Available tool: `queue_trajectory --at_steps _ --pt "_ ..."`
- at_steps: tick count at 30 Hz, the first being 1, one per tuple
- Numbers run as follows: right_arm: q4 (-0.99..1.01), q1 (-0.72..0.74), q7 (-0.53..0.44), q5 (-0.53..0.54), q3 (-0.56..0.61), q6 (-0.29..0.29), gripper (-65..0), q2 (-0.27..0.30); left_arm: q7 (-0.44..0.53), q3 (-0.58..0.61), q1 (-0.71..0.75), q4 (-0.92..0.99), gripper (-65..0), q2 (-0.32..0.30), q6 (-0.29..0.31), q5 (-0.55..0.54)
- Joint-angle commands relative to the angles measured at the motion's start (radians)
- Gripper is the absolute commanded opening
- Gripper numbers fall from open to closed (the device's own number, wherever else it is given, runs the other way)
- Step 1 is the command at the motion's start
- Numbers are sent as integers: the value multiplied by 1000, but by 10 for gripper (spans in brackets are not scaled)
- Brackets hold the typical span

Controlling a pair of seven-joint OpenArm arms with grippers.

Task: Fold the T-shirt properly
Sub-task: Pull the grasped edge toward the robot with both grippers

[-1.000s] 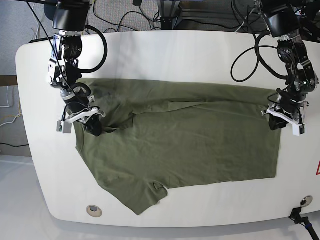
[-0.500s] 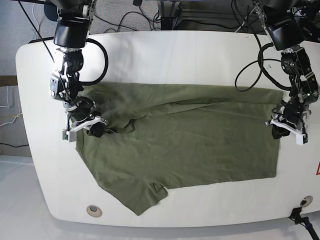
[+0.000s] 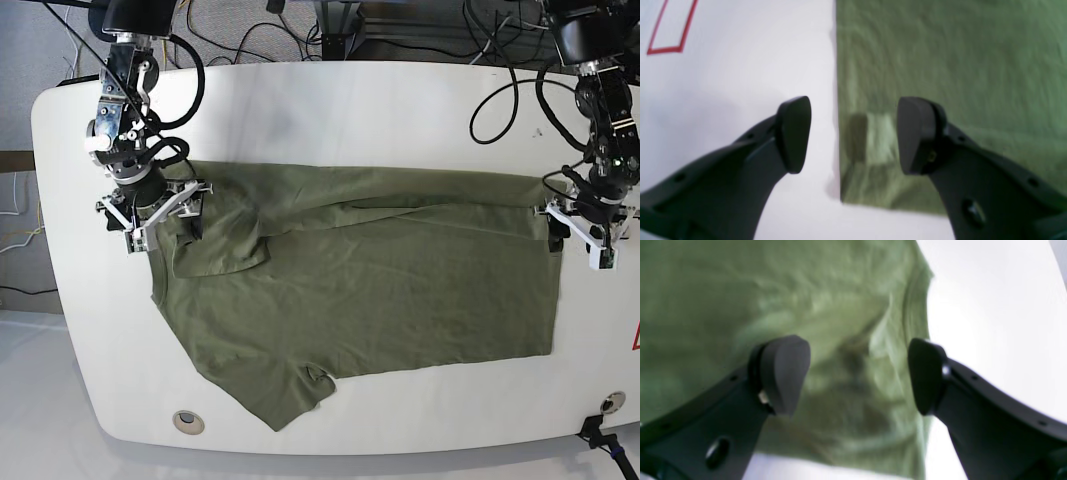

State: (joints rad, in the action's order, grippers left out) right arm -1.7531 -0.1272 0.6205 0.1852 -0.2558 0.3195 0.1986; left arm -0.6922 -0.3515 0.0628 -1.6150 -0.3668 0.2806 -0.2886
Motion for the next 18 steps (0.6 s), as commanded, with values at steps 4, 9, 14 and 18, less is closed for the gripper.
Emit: queue_trajectory --at_steps 4,9,14,18 --pt "41 -18 -26 -16 -115 3 -177 12 22 -10 79 -120 -269 -24 -1 -7" --pt "152 25 -27 -16 -191 109 -177 9 22 -11 128 -160 -272 -21 -1 -7" --pt "226 47 -27 -16 -228 148 -179 9 22 -11 139 -158 -272 -21 -1 -5" --pt "227 45 -27 -16 -228 157 -180 -8 22 -11 137 -156 -272 -21 -1 -5"
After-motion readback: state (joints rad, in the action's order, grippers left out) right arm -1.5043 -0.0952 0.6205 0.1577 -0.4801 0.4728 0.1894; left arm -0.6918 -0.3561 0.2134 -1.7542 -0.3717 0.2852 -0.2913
